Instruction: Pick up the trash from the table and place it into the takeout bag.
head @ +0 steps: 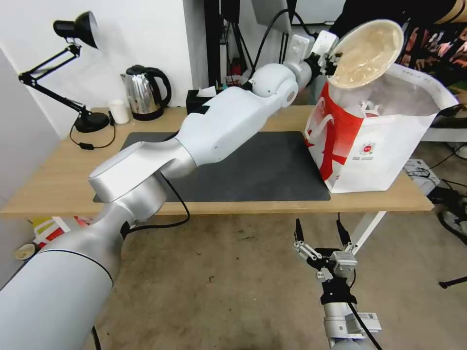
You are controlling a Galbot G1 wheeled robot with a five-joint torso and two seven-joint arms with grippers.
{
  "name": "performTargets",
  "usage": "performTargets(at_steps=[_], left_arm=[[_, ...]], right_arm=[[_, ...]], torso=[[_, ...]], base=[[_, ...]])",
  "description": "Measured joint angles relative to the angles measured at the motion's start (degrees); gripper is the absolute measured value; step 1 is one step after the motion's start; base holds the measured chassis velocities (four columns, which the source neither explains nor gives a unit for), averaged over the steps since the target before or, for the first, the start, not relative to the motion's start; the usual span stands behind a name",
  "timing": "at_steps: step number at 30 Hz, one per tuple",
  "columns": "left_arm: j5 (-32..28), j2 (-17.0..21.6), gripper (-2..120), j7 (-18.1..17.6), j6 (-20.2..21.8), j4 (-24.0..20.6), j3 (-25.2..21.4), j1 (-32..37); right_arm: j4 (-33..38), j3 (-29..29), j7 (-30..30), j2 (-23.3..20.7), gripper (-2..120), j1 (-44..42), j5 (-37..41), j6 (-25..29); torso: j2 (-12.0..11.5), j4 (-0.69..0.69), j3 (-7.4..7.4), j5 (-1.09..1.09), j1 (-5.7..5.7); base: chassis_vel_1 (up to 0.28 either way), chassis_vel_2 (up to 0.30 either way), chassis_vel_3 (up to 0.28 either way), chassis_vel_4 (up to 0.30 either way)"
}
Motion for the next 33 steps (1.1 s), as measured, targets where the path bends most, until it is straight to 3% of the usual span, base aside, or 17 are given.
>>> performTargets(at_steps=[8,33], left_arm=[[-0.6,0.0,2,4.5,-2.3,-0.3,3.3,0.4],[1.9,0.0,2,4.3,-2.3,0.7,6.5,0.9]], right_arm=[[0.0,0.0,0.0,0.0,100,0.0,0.0,0.0],[0.0,0.0,0.0,0.0,100,0.0,0.0,0.0]], torso=[[0.0,0.0,0.0,0.0,0.0],[0.0,0.0,0.0,0.0,0.0]], base=[[0.0,0.0,0.0,0.0],[0.0,0.0,0.0,0.0]])
